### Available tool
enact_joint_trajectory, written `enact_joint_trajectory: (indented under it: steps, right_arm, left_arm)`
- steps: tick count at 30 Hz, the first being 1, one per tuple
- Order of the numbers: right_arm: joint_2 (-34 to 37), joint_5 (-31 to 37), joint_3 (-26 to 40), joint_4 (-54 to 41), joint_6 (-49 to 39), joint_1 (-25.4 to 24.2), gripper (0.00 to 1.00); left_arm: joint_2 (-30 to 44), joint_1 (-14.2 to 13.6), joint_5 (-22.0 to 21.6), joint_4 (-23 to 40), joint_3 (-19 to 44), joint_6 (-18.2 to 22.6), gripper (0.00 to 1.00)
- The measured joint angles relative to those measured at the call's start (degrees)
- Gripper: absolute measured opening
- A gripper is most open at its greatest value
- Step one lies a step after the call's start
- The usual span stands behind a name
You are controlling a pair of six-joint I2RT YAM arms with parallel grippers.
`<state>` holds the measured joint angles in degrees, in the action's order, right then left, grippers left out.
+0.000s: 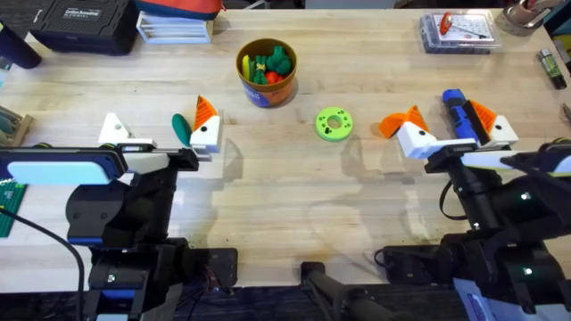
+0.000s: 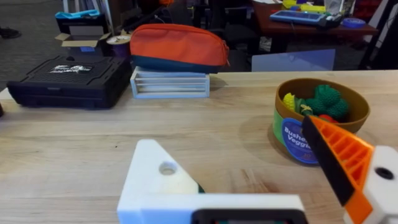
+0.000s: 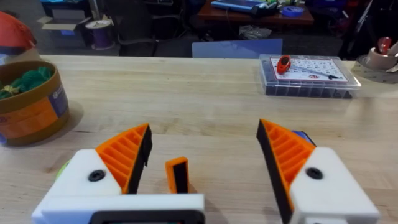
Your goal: Pick up the gripper from the table and insert it into the empty holder that is missing its gripper. Then pick up a screw, insert it into the mounting hole, and use the screwdriver to tighten it. Finally, clean up the table by picking up the vegetable and placing it into the bucket.
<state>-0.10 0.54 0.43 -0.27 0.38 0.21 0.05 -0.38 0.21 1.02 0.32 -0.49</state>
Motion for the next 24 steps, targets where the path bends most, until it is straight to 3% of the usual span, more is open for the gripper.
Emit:
enact_joint_trajectory:
  steps: [16,20,24]
  right_arm:
    - [0.0,0.6,0.4,-1.6,1.7,0.0,0.994]
    - [1.1,0.5,6.0,-12.1,5.4,0.0,0.994]
    - [6.9,0.1,18.4,-26.6,7.7,0.0,0.994]
  left_arm:
    - [0.0,0.0,1.8,1.5,0.7,0.0,0.986]
    - [0.8,0.0,1.9,9.5,7.1,0.0,0.986]
    - [6.2,0.0,1.9,18.4,19.7,0.0,0.985]
